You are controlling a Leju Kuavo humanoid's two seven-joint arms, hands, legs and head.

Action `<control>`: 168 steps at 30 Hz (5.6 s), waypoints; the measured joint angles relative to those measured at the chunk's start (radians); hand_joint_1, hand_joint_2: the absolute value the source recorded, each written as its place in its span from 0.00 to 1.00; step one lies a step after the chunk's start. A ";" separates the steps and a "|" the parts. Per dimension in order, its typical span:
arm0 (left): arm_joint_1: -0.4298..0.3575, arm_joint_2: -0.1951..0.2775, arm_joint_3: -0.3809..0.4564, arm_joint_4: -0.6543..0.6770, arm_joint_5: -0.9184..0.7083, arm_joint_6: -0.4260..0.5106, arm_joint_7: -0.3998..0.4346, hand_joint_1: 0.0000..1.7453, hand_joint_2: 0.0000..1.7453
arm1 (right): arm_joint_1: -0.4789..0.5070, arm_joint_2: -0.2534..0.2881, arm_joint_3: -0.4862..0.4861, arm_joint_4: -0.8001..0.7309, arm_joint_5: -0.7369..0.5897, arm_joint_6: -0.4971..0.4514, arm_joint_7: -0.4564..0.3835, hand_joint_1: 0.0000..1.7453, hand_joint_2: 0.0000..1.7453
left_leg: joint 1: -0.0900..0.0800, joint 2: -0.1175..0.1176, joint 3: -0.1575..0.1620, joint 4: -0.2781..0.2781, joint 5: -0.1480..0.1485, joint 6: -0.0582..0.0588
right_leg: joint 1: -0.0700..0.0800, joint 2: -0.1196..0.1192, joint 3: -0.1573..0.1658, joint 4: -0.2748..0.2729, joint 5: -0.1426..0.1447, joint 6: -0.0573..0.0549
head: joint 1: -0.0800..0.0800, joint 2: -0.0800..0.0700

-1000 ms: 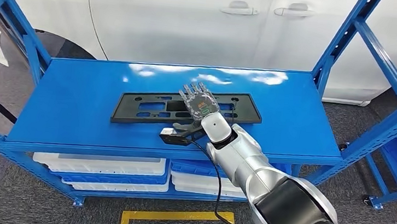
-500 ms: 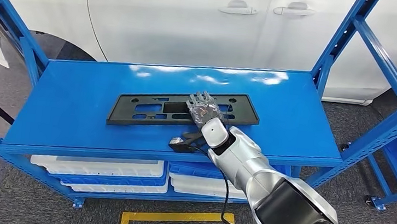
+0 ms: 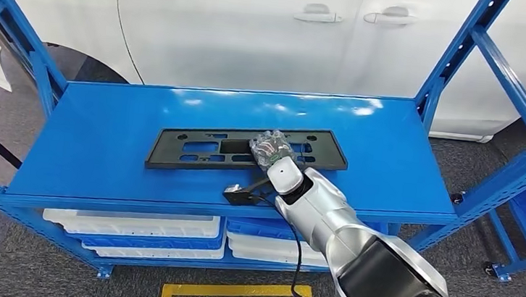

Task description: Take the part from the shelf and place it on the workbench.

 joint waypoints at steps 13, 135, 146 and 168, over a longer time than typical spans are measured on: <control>-0.001 0.000 -0.003 0.000 0.000 0.000 -0.001 0.00 0.00 | 0.006 -0.008 -0.002 0.002 0.000 -0.004 0.000 0.97 1.00 | -0.004 -0.003 -0.001 0.017 -0.014 -0.010 | 0.004 0.000 -0.010 0.005 0.006 -0.010 | 0.000 0.000; 0.061 0.044 0.111 0.006 0.221 0.147 -0.095 0.00 1.00 | 0.977 -0.261 -0.466 -1.524 -1.788 0.465 -0.607 1.00 1.00 | -0.010 0.014 -0.059 0.023 0.041 -0.001 | -0.008 -0.004 0.109 0.007 -0.101 0.003 | -0.002 0.000; 0.086 0.055 0.104 0.009 0.224 0.164 -0.056 0.00 1.00 | 1.014 -0.232 -0.490 -1.533 -1.783 0.482 -0.609 1.00 1.00 | 0.007 0.011 -0.066 0.247 -0.112 -0.049 | -0.011 -0.009 -0.001 0.003 -0.004 -0.029 | -0.002 0.000; 0.084 0.033 0.079 0.009 0.227 0.157 0.002 0.00 1.00 | 1.118 -0.241 -0.545 -1.671 -1.383 0.251 -0.663 1.00 1.00 | -0.015 0.018 -0.026 0.012 0.018 -0.005 | 0.004 -0.008 0.089 -0.020 -0.060 -0.017 | -0.002 0.000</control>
